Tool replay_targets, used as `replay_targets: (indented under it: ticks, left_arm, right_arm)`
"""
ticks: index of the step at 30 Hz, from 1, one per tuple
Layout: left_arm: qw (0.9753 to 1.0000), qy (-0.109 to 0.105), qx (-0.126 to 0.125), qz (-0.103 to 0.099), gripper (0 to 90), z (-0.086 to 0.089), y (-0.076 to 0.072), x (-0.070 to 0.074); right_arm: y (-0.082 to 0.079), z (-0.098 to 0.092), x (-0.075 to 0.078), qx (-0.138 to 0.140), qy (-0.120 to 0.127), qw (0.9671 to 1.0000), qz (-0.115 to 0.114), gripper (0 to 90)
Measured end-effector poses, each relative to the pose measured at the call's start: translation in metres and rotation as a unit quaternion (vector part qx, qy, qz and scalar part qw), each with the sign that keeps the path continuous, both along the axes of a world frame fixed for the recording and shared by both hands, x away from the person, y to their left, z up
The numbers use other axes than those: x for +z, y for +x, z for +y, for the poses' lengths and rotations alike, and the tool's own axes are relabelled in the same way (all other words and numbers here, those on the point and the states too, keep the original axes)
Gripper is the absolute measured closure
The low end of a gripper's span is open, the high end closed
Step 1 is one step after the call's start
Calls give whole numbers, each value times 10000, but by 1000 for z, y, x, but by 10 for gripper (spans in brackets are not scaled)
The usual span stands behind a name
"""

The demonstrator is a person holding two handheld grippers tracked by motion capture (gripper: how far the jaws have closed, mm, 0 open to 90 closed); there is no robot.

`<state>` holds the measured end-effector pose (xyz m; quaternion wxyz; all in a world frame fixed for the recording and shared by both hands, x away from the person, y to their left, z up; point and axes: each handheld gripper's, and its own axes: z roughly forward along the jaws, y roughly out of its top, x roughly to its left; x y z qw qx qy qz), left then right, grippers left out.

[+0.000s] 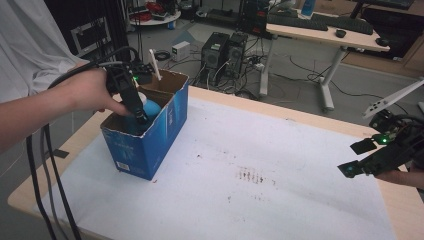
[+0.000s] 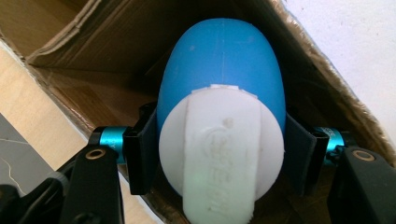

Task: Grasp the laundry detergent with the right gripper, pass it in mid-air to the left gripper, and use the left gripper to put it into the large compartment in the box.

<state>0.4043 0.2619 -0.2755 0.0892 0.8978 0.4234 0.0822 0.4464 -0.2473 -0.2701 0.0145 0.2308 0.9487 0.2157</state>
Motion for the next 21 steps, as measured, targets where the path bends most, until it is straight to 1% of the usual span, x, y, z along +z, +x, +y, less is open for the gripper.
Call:
replay_targets:
  ticks: [8, 17, 21]
  left_arm:
    - [10000, -23, -44, -63, 381, 0, -1, -2]
    - [9999, 18, -96, -52, 379, 0, -2, -3]
    - [10000, 11, -67, -44, 378, 0, -2, -3]
  right_arm:
    - [-1, 0, -1, -16, -7, 10000, 34, 132]
    - [-1, 2, -2, -15, -21, 10000, 47, 132]
    - [-1, 3, -2, -8, -21, 10000, 54, 132]
